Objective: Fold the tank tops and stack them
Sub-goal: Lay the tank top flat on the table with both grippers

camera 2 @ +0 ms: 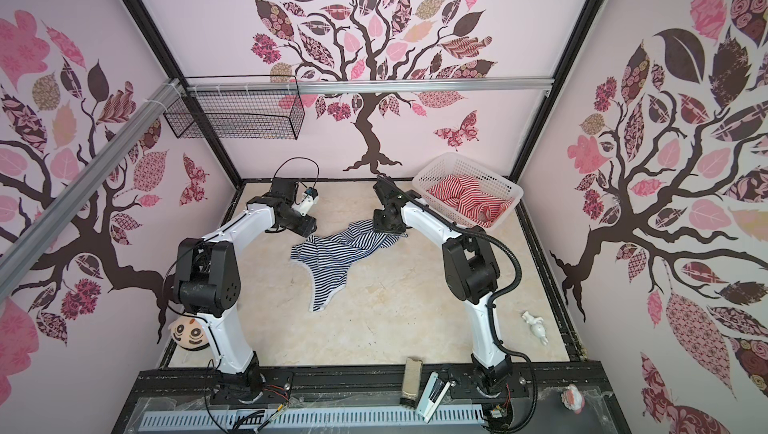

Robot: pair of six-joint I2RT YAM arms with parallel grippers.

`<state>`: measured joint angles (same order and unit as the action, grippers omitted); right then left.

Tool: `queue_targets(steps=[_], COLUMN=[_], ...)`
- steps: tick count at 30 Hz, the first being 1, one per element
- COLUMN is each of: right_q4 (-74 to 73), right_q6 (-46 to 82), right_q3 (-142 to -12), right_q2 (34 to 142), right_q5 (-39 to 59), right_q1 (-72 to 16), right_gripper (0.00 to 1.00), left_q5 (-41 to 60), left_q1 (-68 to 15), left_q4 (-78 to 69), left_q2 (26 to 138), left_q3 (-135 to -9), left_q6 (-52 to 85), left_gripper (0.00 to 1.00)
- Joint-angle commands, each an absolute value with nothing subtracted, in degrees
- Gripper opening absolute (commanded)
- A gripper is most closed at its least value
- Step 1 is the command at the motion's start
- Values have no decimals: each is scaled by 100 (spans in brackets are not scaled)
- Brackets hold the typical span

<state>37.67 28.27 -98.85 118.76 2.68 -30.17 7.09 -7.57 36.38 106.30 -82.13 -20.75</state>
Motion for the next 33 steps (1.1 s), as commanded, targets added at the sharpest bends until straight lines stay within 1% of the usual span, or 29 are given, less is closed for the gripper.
queue_targets(steps=[1, 4, 7, 11, 12, 14, 17, 23, 28, 30, 33], right_q4=[3684, 3528, 3429, 3042, 2948, 2882, 2895, 2841, 2773, 2768, 2777], right_q6=[2830, 2865, 2895, 2983, 2994, 3003, 3006, 3109, 3129, 3112, 3102], right_q3=[-9312, -8773, -8380, -7864, -7762, -7721, -7836, -7943, -7827, -7805, -7780], right_q2=[11079, 10726, 10613, 10433, 10423, 10494, 10738, 11066, 10987, 10948, 10912], right_q5=[168, 38, 30, 420, 526, 632, 692, 694, 679, 674, 678], right_q1=[-2982, -2956, -2750, -2297, -2176, -1993, -1894, -1837, -1802, -1784, -1775], right_gripper=[52, 52, 49, 46, 46, 45, 45, 45, 44, 44, 43], left_q5=[825, 1273, 1609, 1799, 1833, 1911, 2033, 2214, 2138, 2008, 1934], left_q1=[-756, -795, -865, -896, -896, -896, -904, -912, -912, -910, -914], left_q4=[3412, 3477, 3690, 3689, 3691, 3768, 3777, 3926, 3903, 3823, 3686], left_q2=[9673, 8974, 8643, 8734, 8842, 9108, 9524, 10159, 10322, 10367, 10395], left_q3=[-7568, -6925, -6485, -6160, -6135, -6186, -6319, -6742, -6812, -6811, -6781], left_q6=[-1960, -2045, -2165, -2189, -2175, -2135, -2016, -1738, -1667, -1631, -1591], left_gripper=[59, 57, 50, 32, 29, 26, 25, 29, 27, 25, 24])
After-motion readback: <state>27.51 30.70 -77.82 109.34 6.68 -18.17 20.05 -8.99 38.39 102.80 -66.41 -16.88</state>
